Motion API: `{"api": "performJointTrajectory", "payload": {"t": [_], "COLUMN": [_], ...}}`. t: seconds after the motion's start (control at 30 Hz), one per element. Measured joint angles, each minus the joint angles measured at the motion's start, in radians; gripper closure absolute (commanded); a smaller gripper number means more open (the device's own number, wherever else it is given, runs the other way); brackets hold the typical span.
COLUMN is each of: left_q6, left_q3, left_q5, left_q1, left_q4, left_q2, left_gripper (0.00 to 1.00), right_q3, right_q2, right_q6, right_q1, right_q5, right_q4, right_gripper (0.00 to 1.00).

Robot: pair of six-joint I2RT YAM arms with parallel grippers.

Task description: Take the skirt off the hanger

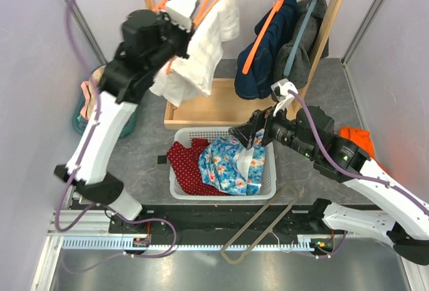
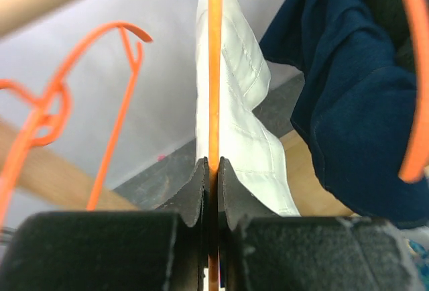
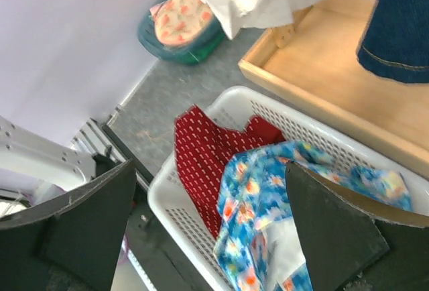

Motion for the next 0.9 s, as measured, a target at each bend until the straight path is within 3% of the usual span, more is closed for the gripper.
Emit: {"api": "performJointTrajectory", "payload": {"t": [0.2, 0.37, 0.63, 0.9], "left_q6": [0.003, -0.008, -0.018, -0.030], "left_q3": [-0.016, -0.051, -0.091, -0.105], "left_q5": [0.008, 0.029, 0.044, 0.059], "left_q1": [-0.019, -0.020, -0.021, -0.021], "left_q4": [-0.067, -0.127, -0.124, -0.124], "left_q2": [-0.212, -0.313, -0.335, -0.341], "left_gripper": [0.98, 0.98, 0.98, 0.98], "right_q3": [-0.069, -0.113, -0.150, -0.147], "right_q2": [0.027, 0.149, 0.381, 0.533], "right_q6": [0.071, 0.177, 0.460, 0.675], "right_q1": [0.000, -0.001, -0.005, -0.019], "right_q5": [-0.062, -0.139, -0.278, -0.322], "right_q4": [0.232, 0.499, 0.998, 1.371], "right_gripper": [0.02, 0.02, 0.02, 0.02]}}
